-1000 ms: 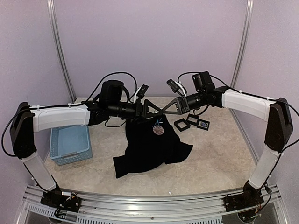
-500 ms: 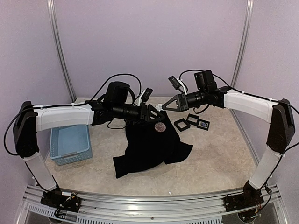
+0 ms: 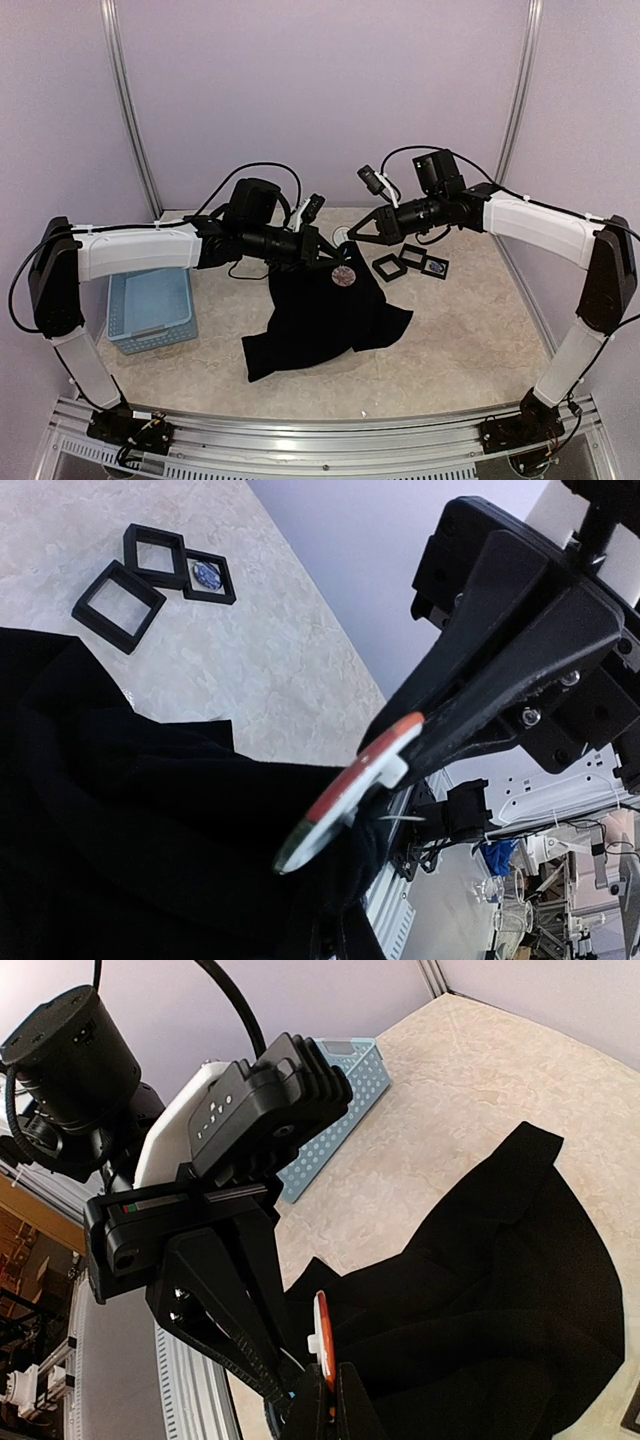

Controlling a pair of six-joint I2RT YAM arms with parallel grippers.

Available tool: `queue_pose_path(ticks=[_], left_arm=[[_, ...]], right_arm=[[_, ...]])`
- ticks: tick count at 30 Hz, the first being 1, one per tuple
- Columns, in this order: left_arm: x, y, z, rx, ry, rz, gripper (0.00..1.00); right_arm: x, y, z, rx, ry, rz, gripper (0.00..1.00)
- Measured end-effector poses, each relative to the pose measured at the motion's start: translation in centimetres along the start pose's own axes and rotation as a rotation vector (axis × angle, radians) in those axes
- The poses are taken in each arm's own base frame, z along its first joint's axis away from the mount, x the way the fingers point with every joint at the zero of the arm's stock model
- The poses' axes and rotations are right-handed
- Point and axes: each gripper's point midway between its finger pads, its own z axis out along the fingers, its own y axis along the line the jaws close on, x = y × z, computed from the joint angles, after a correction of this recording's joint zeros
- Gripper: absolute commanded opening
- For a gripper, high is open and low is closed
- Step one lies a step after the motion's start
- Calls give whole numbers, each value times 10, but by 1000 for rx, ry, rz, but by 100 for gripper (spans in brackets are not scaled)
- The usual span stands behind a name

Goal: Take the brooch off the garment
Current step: Remove the brooch from the crumpled clothing.

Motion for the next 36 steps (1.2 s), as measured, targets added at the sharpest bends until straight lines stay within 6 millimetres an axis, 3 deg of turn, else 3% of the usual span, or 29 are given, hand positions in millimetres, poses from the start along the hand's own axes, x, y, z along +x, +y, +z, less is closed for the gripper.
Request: queue_pose_path(ticks=[14,30,36], left_arm=[[-5,-2,-6,-19,-23,5,0],[-6,3,-21,-48,-57,-7,0],[5,16,-32,-86,-64,-27,0]], right_arm=[[16,-5,4,116,68,-101,0],[29,-25,2,246,127,-131,0],[36,-40,-3,334,152,-121,0]])
